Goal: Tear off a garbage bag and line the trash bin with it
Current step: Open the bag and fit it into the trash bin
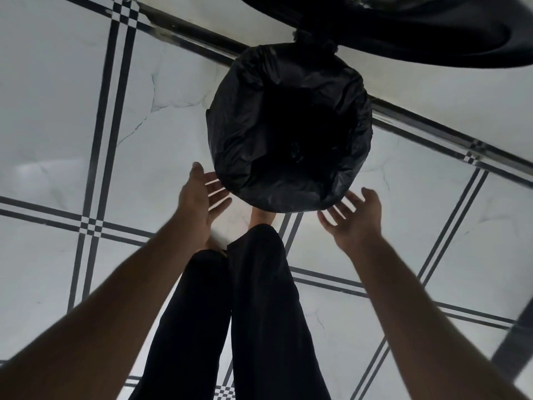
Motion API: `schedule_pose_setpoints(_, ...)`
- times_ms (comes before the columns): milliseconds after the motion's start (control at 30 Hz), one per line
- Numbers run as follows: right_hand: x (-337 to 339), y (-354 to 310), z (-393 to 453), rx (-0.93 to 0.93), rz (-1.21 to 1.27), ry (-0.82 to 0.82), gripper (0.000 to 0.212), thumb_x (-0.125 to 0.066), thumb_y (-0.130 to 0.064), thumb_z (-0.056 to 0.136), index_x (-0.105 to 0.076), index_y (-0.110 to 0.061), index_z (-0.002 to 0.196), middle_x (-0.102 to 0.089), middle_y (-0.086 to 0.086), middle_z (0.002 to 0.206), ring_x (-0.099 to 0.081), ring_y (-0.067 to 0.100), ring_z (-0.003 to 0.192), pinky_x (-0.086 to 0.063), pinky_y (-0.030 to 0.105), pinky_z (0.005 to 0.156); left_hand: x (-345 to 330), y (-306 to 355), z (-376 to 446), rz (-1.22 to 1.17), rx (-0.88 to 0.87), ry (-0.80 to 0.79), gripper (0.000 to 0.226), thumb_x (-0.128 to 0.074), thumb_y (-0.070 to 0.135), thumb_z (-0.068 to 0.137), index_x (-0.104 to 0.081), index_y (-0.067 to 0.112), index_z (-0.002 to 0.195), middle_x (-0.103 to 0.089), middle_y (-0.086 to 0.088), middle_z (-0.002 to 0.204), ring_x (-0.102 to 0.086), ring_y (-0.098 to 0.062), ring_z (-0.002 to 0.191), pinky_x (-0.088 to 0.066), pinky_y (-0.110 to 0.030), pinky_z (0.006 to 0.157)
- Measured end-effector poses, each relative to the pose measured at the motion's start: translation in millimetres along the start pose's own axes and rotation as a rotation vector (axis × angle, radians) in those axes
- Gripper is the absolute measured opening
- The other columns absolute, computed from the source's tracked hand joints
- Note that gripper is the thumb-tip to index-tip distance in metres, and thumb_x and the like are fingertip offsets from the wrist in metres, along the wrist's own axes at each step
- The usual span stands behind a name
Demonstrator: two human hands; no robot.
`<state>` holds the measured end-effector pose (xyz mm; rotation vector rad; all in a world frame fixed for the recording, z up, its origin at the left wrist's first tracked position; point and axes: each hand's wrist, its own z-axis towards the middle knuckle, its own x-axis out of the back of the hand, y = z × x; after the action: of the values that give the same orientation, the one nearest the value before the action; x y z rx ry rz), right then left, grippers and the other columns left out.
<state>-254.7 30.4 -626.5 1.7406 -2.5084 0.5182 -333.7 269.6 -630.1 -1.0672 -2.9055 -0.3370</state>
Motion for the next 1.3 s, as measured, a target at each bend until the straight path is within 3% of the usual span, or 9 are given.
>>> schedule_pose_setpoints(133, -6.1, 33.2, -8.7, -0.081, 0.242, -0.12, 0.049, -0.04, -0.047, 0.097, -0.058, -0.012, 0.126, -0.066, 0.015, 0.122, -0.064, 0.031, 0.114, -0.048, 0.052, 0.101, -7.4, -3.3, -6.4, -0.098, 0.062, -0.046, 0.054, -0.034, 0.052, 0.103, -0.06, 0.008, 0.121, -0.07, -0.011, 0.112, -0.069, -0.024, 0.1, -0.056, -0.04, 0.094)
schedule_pose_setpoints(367, -20.0, 37.4, -0.5, -0.079, 0.362, -0.143, 0.054, -0.04, -0.052, 0.096, -0.064, -0.012, 0.123, -0.066, 0.011, 0.12, -0.061, 0.028, 0.098, -0.05, 0.048, 0.097, -12.2, 5.4, -5.2, -0.238, 0.121, -0.037, 0.053, -0.032, 0.051, 0.103, -0.059, 0.011, 0.124, -0.066, -0.009, 0.12, -0.065, -0.024, 0.108, -0.049, -0.045, 0.104)
schedule_pose_setpoints(567, -13.5, 39.6, 1.8, -0.073, 0.417, -0.141, 0.055, -0.038, -0.051, 0.098, -0.061, -0.008, 0.123, -0.067, 0.015, 0.124, -0.064, 0.031, 0.114, -0.048, 0.049, 0.1, -9.8, 5.6, -4.4, -0.268, 0.107, -0.045, 0.06, -0.031, 0.053, 0.103, -0.056, 0.007, 0.13, -0.068, -0.011, 0.122, -0.067, -0.028, 0.109, -0.05, -0.048, 0.104)
schedule_pose_setpoints(667, -6.7, 44.5, 2.9, -0.085, 0.499, -0.105, 0.055, -0.036, -0.047, 0.1, -0.056, -0.003, 0.126, -0.066, 0.018, 0.117, -0.065, 0.033, 0.107, -0.053, 0.048, 0.089, -8.5, 1.1, -3.2, -0.312, 0.097, -0.03, 0.059, -0.036, 0.056, 0.101, -0.059, 0.006, 0.123, -0.069, -0.013, 0.121, -0.069, -0.029, 0.107, -0.052, -0.047, 0.101)
schedule_pose_setpoints(767, -8.2, 54.9, 1.8, -0.185, 0.464, -0.072, 0.057, -0.028, -0.049, 0.102, -0.056, -0.004, 0.122, -0.061, 0.019, 0.119, -0.063, 0.032, 0.104, -0.049, 0.052, 0.096, -9.0, -0.3, -4.1, -0.315, 0.082, -0.031, 0.057, -0.038, 0.054, 0.101, -0.06, 0.005, 0.118, -0.068, -0.013, 0.116, -0.068, -0.027, 0.105, -0.053, -0.044, 0.101)
schedule_pose_setpoints(900, -24.2, 79.6, -15.2, -0.33, 0.385, -0.232, 0.067, -0.028, -0.06, 0.099, -0.055, -0.005, 0.126, -0.059, 0.021, 0.128, -0.057, 0.036, 0.12, -0.043, 0.061, 0.101, -11.8, -0.6, -7.3, -0.265, 0.096, -0.047, 0.056, -0.034, 0.053, 0.101, -0.059, 0.01, 0.127, -0.067, -0.008, 0.122, -0.065, -0.023, 0.108, -0.051, -0.04, 0.099)
schedule_pose_setpoints(1000, -36.2, 92.4, -20.6, -0.311, 0.509, -0.306, 0.072, -0.034, -0.062, 0.098, -0.056, 0.0, 0.125, -0.059, 0.025, 0.132, -0.056, 0.041, 0.126, -0.045, 0.061, 0.1, -11.1, 0.3, -8.4, -0.24, 0.112, -0.079, 0.06, -0.029, 0.055, 0.101, -0.055, 0.012, 0.136, -0.065, -0.007, 0.128, -0.064, -0.024, 0.113, -0.047, -0.045, 0.106)
schedule_pose_setpoints(1200, -40.8, 89.9, -19.5, -0.219, 0.663, -0.202, 0.066, -0.038, -0.061, 0.096, -0.062, -0.004, 0.12, -0.067, 0.019, 0.121, -0.065, 0.036, 0.11, -0.053, 0.053, 0.094, -8.9, -0.6, -9.3, -0.318, 0.129, -0.102, 0.064, -0.031, 0.059, 0.1, -0.054, 0.01, 0.135, -0.066, -0.01, 0.127, -0.066, -0.026, 0.108, -0.054, -0.046, 0.09)
schedule_pose_setpoints(1300, -34.9, 82.6, -14.4, -0.167, 0.68, -0.161, 0.065, -0.041, -0.062, 0.095, -0.061, -0.004, 0.118, -0.065, 0.016, 0.115, -0.065, 0.033, 0.103, -0.055, 0.047, 0.086, -13.8, -0.3, -8.2, -0.349, 0.121, -0.075, 0.062, -0.034, 0.059, 0.1, -0.054, 0.012, 0.134, -0.065, -0.01, 0.124, -0.065, -0.026, 0.108, -0.053, -0.045, 0.093)
